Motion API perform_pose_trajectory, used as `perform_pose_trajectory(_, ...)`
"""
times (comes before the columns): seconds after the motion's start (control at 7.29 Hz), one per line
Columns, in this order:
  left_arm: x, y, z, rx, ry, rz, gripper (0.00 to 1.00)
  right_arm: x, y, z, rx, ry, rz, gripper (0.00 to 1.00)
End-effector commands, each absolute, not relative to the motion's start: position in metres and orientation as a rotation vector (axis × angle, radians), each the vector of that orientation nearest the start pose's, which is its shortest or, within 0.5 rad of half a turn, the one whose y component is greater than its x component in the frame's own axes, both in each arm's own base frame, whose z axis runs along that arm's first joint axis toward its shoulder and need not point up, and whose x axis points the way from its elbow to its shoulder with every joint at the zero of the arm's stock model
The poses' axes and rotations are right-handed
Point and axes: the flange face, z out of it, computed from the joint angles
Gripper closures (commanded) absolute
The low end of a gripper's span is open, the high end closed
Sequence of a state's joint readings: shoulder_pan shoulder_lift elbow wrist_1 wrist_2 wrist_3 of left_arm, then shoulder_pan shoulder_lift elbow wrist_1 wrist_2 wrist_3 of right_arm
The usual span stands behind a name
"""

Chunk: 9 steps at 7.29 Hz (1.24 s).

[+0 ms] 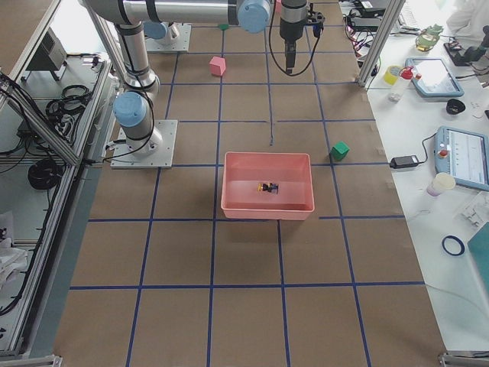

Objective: Align button upright
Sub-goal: 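Move the right gripper over the pink tray toward the black button switch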

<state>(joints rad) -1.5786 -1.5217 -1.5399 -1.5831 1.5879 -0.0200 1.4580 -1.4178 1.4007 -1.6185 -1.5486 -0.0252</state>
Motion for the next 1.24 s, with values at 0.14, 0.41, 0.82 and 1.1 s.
perform_pose_trajectory(0.14,-0.135,-0.475,0.525,-0.02,3.125,-0.103,0.0,-0.048,-0.589,0.461,0.283,3.122,-0.01,0.0)
perform_pose_trajectory(0.41,-0.135,-0.475,0.525,-0.018,3.124,-0.103,0.0,-0.113,-0.583,0.432,0.318,3.131,0.062,0.0)
perform_pose_trajectory(0.82,-0.135,-0.475,0.525,-0.02,3.124,-0.103,0.0,-0.193,-0.564,0.361,0.437,3.148,-0.019,0.0)
perform_pose_trajectory(1.1,-0.135,-0.476,0.524,-0.02,3.124,-0.103,0.0,-0.209,-0.54,0.31,0.339,3.123,-0.071,0.0)
